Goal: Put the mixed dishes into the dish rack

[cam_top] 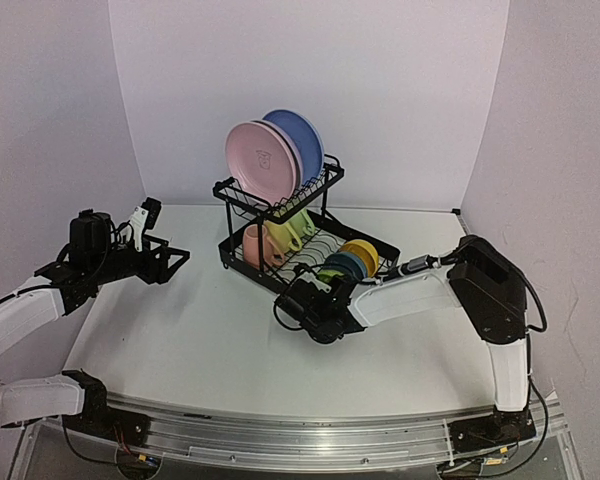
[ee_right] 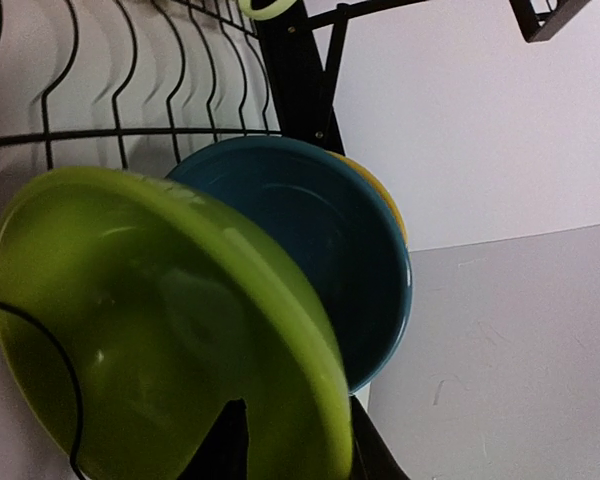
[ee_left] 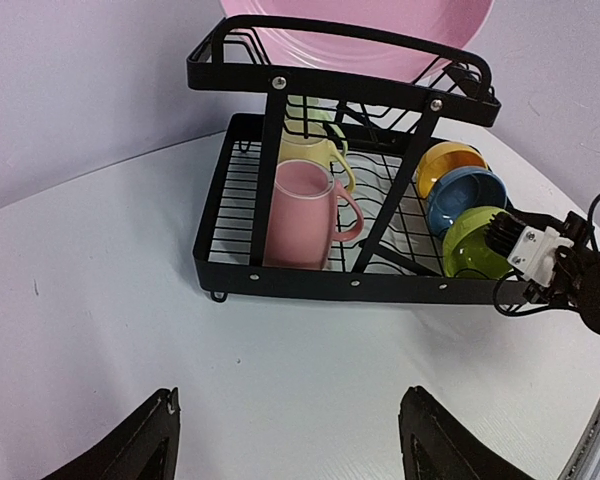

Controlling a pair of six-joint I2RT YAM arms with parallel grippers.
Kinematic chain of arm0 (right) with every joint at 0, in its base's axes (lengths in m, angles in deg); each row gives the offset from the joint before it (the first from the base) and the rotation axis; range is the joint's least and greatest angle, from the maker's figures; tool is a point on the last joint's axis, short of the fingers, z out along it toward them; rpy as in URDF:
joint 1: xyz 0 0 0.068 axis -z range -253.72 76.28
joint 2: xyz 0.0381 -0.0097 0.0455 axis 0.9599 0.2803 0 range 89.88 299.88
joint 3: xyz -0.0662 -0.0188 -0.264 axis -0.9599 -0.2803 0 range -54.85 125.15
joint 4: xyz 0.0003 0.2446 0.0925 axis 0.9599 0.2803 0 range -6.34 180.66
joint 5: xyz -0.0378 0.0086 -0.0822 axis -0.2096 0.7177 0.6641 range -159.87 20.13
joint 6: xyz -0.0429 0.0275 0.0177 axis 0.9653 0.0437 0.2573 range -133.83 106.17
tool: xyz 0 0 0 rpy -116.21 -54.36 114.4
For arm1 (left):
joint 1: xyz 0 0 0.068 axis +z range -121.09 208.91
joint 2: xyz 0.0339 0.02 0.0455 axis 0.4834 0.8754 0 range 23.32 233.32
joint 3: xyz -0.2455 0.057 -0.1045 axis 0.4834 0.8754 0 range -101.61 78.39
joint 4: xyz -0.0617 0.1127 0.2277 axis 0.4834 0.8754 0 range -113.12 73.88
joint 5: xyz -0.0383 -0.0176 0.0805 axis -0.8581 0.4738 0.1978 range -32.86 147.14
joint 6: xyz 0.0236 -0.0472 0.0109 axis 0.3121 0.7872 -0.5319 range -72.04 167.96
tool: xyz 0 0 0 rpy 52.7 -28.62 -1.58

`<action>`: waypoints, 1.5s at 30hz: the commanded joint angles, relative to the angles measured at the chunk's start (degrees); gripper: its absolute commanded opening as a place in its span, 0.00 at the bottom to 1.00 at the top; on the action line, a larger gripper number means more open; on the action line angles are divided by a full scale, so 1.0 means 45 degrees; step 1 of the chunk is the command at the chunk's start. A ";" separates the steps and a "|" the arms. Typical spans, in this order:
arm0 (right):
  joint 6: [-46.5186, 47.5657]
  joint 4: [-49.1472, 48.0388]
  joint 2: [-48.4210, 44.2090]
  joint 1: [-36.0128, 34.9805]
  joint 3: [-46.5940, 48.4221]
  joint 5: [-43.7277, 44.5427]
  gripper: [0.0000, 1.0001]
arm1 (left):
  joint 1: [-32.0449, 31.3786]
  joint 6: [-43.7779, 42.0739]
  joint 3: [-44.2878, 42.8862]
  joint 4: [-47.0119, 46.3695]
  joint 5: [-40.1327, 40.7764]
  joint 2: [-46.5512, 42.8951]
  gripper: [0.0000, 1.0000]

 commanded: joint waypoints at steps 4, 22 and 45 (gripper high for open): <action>-0.0705 0.1428 -0.1099 -0.0088 0.0535 -0.0459 0.35 | -0.0027 -0.0159 -0.0274 0.0003 0.0042 -0.0094 0.75; -0.0995 0.3352 -0.3213 -0.0251 0.1186 -0.4437 0.93 | -0.0027 -0.0150 -0.0106 -0.0134 -0.0059 -0.0251 0.75; -0.9731 0.3137 -0.9635 0.9864 -0.3383 -1.4989 0.98 | 0.0465 0.3390 0.3446 -0.5230 0.3054 -0.0204 0.93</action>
